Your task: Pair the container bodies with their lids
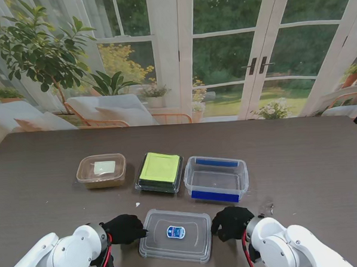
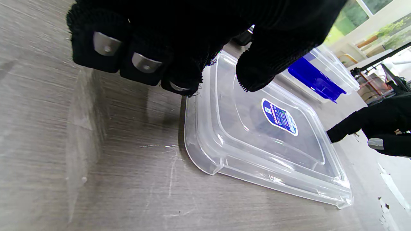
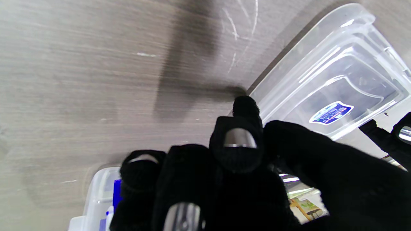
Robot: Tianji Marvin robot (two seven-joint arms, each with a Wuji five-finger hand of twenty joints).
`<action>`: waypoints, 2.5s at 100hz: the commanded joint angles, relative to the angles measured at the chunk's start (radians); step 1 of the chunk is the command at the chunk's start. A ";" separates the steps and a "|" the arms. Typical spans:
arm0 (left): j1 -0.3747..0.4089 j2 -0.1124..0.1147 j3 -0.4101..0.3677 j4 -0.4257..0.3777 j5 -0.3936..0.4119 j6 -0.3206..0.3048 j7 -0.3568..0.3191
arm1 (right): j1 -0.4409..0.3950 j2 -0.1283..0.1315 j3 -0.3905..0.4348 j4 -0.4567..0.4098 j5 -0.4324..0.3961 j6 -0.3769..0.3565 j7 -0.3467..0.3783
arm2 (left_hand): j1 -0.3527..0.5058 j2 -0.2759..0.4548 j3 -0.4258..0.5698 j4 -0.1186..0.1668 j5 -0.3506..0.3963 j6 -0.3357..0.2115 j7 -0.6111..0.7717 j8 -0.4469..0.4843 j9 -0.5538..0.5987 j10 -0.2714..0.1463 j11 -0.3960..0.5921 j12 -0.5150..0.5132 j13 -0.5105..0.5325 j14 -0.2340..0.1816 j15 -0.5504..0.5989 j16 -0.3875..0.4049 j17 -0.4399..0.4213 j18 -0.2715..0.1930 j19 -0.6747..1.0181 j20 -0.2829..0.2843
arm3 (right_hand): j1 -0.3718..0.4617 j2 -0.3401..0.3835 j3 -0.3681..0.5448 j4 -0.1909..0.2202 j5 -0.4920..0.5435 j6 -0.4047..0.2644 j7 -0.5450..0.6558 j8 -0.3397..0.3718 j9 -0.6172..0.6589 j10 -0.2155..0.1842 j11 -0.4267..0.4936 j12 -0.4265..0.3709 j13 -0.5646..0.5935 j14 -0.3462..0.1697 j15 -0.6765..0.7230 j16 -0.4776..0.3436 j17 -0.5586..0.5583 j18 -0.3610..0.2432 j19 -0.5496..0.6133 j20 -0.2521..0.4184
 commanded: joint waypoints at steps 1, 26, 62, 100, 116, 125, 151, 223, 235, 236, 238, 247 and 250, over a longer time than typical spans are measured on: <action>0.011 -0.009 0.007 0.009 -0.006 0.000 -0.020 | -0.008 -0.002 -0.014 0.021 0.001 0.005 0.021 | 0.009 0.025 -0.014 0.009 -0.006 -0.070 -0.008 -0.007 0.031 0.017 0.001 0.008 -0.003 0.052 0.032 0.007 0.004 -0.018 0.064 -0.004 | -0.034 0.014 0.144 0.019 -0.020 0.038 -0.065 -0.011 0.091 0.014 0.075 -0.007 0.011 -0.129 0.078 0.013 0.689 -0.029 0.225 0.034; 0.028 -0.012 0.002 0.000 -0.014 -0.001 -0.005 | -0.007 -0.004 -0.023 0.023 0.052 0.023 0.016 | 0.012 0.025 -0.017 0.009 -0.003 -0.068 -0.007 -0.006 0.032 0.022 0.000 0.008 -0.002 0.056 0.030 0.008 -0.001 -0.015 0.060 0.000 | -0.031 0.016 0.138 0.018 -0.022 0.040 -0.068 -0.011 0.091 0.014 0.069 -0.008 0.011 -0.124 0.077 0.009 0.688 -0.029 0.225 0.025; 0.065 -0.019 -0.024 -0.036 -0.010 -0.039 0.028 | -0.039 -0.015 -0.003 -0.005 0.156 0.036 -0.021 | 0.012 0.021 -0.013 0.009 0.005 -0.066 -0.004 -0.005 0.038 0.024 -0.003 0.007 0.002 0.061 0.028 0.008 -0.004 -0.006 0.054 0.007 | -0.022 0.013 0.133 0.015 -0.014 0.045 -0.065 -0.009 0.091 0.021 0.059 -0.009 0.011 -0.114 0.077 0.001 0.684 -0.021 0.225 0.007; 0.085 -0.025 -0.038 -0.058 -0.002 -0.067 0.060 | -0.083 -0.026 0.034 -0.039 0.197 0.026 -0.066 | 0.005 0.018 -0.005 0.009 0.010 -0.064 -0.003 -0.004 0.039 0.028 -0.010 0.003 0.002 0.066 0.022 0.007 -0.007 0.000 0.048 0.011 | -0.017 0.010 0.128 0.011 -0.006 0.047 -0.059 -0.007 0.091 0.030 0.047 -0.011 0.011 -0.102 0.078 -0.009 0.681 -0.004 0.225 -0.013; 0.091 -0.026 -0.042 -0.058 0.000 -0.075 0.066 | -0.098 -0.029 0.050 -0.055 0.209 0.027 -0.076 | 0.004 0.017 -0.003 0.008 0.011 -0.062 -0.002 -0.004 0.041 0.030 -0.016 -0.001 0.001 0.068 0.018 0.006 -0.008 0.001 0.045 0.012 | -0.014 0.008 0.127 0.009 -0.004 0.048 -0.057 -0.007 0.091 0.032 0.043 -0.011 0.011 -0.099 0.078 -0.013 0.680 -0.001 0.225 -0.017; 0.097 -0.028 -0.047 -0.062 0.000 -0.079 0.071 | -0.104 -0.030 0.057 -0.062 0.209 0.027 -0.080 | 0.003 0.016 -0.002 0.008 0.012 -0.062 -0.002 -0.004 0.041 0.032 -0.019 -0.003 0.000 0.071 0.014 0.006 -0.011 0.004 0.041 0.012 | -0.015 0.010 0.125 0.008 -0.002 0.047 -0.056 -0.006 0.091 0.033 0.041 -0.011 0.010 -0.098 0.079 -0.015 0.680 0.001 0.225 -0.019; 0.089 -0.033 -0.042 -0.059 -0.006 -0.104 0.098 | -0.118 -0.035 0.078 -0.083 0.202 0.033 -0.100 | 0.001 0.013 0.003 0.008 0.015 -0.060 -0.001 -0.004 0.043 0.034 -0.023 -0.005 0.000 0.075 0.010 0.006 -0.009 0.008 0.039 0.013 | -0.016 0.010 0.123 0.008 0.003 0.048 -0.052 -0.006 0.091 0.035 0.037 -0.011 0.010 -0.097 0.079 -0.019 0.680 0.002 0.225 -0.021; 0.025 -0.048 0.016 0.002 -0.066 -0.173 0.167 | -0.122 -0.044 0.121 -0.098 0.206 0.058 -0.127 | -0.008 0.009 0.016 0.005 0.023 -0.060 0.001 -0.002 0.046 0.048 -0.034 -0.007 -0.008 0.098 -0.006 0.010 -0.025 0.021 0.025 0.018 | -0.011 0.011 0.116 0.005 0.011 0.052 -0.040 -0.005 0.092 0.039 0.031 -0.011 0.010 -0.096 0.079 -0.026 0.678 0.010 0.225 -0.029; 0.005 -0.050 0.034 0.013 -0.085 -0.181 0.176 | -0.117 -0.045 0.128 -0.098 0.206 0.069 -0.128 | -0.008 0.007 0.017 0.004 0.023 -0.060 0.001 -0.002 0.044 0.056 -0.040 -0.007 -0.014 0.109 -0.012 0.015 -0.035 0.029 0.016 0.025 | -0.011 0.011 0.115 0.005 0.010 0.051 -0.035 -0.003 0.091 0.039 0.030 -0.011 0.010 -0.096 0.079 -0.027 0.678 0.010 0.225 -0.030; 0.003 -0.051 0.035 0.014 -0.085 -0.182 0.176 | -0.116 -0.045 0.128 -0.098 0.206 0.070 -0.128 | -0.008 0.008 0.017 0.004 0.023 -0.059 0.001 -0.002 0.044 0.056 -0.040 -0.007 -0.014 0.110 -0.012 0.015 -0.035 0.029 0.016 0.025 | -0.011 0.011 0.115 0.005 0.010 0.051 -0.035 -0.003 0.091 0.039 0.030 -0.011 0.010 -0.096 0.079 -0.027 0.678 0.010 0.225 -0.030; -0.002 -0.051 0.038 0.015 -0.087 -0.183 0.176 | -0.115 -0.045 0.129 -0.098 0.206 0.072 -0.128 | -0.008 0.008 0.017 0.004 0.023 -0.060 0.001 -0.002 0.044 0.056 -0.040 -0.007 -0.014 0.110 -0.012 0.015 -0.035 0.029 0.016 0.026 | -0.011 0.011 0.114 0.005 0.010 0.051 -0.034 -0.002 0.091 0.040 0.030 -0.011 0.010 -0.095 0.079 -0.027 0.678 0.010 0.225 -0.030; -0.023 -0.052 0.053 0.023 -0.096 -0.186 0.178 | -0.107 -0.046 0.134 -0.095 0.208 0.081 -0.126 | -0.009 0.008 0.017 0.004 0.023 -0.059 0.001 -0.002 0.045 0.057 -0.041 -0.006 -0.013 0.110 -0.012 0.018 -0.035 0.030 0.014 0.029 | -0.010 0.012 0.114 0.005 0.009 0.053 -0.032 -0.002 0.091 0.040 0.028 -0.012 0.010 -0.095 0.079 -0.028 0.678 0.010 0.225 -0.030; -0.031 -0.052 0.058 0.026 -0.099 -0.187 0.179 | -0.105 -0.046 0.136 -0.094 0.209 0.083 -0.125 | -0.008 0.008 0.018 0.004 0.024 -0.058 0.002 -0.002 0.045 0.057 -0.040 -0.005 -0.013 0.111 -0.012 0.019 -0.036 0.031 0.013 0.030 | -0.010 0.012 0.114 0.005 0.008 0.053 -0.032 -0.002 0.091 0.041 0.028 -0.012 0.010 -0.094 0.079 -0.028 0.678 0.010 0.225 -0.030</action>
